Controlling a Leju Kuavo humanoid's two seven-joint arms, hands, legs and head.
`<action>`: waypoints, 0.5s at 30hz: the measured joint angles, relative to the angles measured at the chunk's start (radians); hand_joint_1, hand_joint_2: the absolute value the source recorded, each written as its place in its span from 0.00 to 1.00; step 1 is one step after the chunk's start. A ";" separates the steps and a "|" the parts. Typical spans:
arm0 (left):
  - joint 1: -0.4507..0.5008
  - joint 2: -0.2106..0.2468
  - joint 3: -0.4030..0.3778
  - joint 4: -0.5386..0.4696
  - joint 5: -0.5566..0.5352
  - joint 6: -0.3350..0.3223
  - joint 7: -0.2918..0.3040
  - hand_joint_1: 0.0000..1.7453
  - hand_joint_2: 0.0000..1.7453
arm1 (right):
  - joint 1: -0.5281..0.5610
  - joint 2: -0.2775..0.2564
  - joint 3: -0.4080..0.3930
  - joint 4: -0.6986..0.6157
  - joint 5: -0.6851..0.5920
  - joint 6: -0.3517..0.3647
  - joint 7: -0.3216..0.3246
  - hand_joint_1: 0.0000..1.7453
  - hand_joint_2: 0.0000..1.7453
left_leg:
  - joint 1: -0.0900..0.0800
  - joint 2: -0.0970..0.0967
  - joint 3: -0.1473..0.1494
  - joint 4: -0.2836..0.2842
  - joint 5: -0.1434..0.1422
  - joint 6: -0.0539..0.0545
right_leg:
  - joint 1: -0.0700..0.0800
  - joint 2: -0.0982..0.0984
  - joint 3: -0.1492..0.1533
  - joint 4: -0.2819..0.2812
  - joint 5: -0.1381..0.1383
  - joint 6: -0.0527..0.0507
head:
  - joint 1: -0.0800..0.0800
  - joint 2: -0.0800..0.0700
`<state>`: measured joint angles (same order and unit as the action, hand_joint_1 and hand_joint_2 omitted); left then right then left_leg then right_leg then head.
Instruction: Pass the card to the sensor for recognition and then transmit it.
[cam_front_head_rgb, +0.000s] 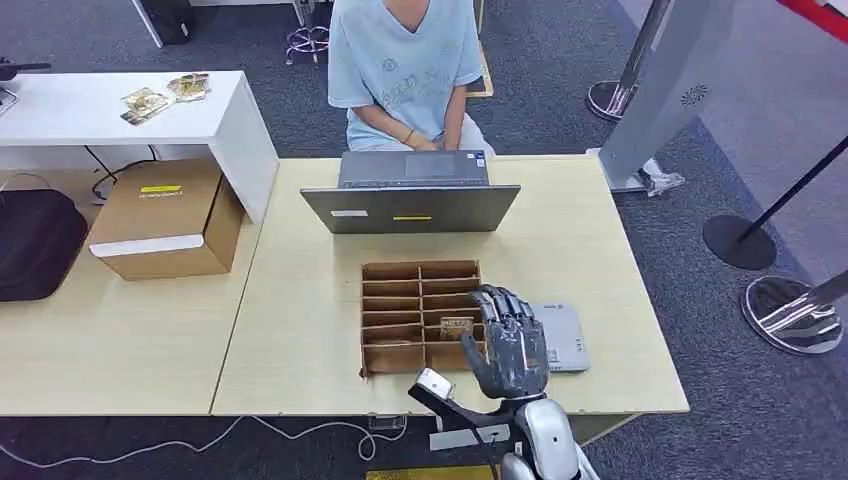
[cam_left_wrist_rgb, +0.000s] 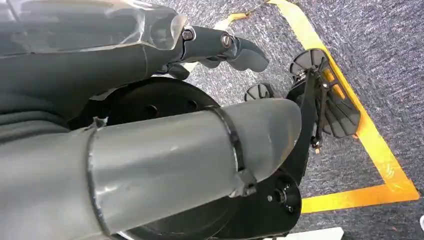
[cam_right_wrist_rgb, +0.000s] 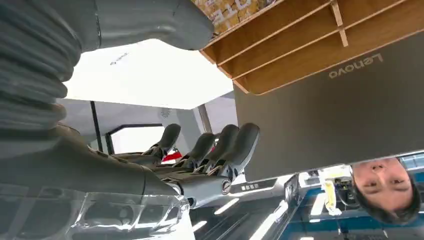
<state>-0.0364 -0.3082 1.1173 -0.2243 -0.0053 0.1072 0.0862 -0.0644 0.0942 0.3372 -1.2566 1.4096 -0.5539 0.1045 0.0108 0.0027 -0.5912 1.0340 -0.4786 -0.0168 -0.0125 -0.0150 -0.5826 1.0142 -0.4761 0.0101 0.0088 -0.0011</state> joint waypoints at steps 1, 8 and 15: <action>0.000 0.000 0.000 0.000 -0.001 -0.001 0.000 0.00 0.00 | 0.000 0.000 0.000 0.003 0.002 0.000 0.001 0.36 1.00 | 0.000 0.000 0.000 0.000 0.000 0.000 | 0.000 0.000 0.000 0.000 0.000 0.000 | 0.000 0.000; 0.000 0.001 0.000 0.000 -0.003 -0.002 0.000 0.00 0.00 | 0.000 0.005 0.001 0.022 0.017 0.008 0.010 0.37 1.00 | 0.000 0.000 0.000 0.000 0.000 0.000 | 0.000 0.000 0.000 0.000 0.000 0.000 | 0.000 0.000; 0.000 0.001 0.000 0.000 -0.004 0.001 0.002 0.00 0.00 | -0.001 0.009 0.001 0.042 0.016 0.027 0.012 0.42 1.00 | 0.000 0.000 0.000 0.000 0.000 0.000 | 0.000 0.000 0.000 0.000 0.000 0.000 | 0.000 0.000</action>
<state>-0.0363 -0.3075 1.1173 -0.2243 -0.0095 0.1080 0.0877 -0.0658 0.1034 0.3380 -1.2146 1.4260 -0.5268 0.1163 0.0108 0.0027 -0.5912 1.0340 -0.4786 -0.0168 -0.0125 -0.0150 -0.5826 1.0142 -0.4761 0.0101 0.0092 -0.0011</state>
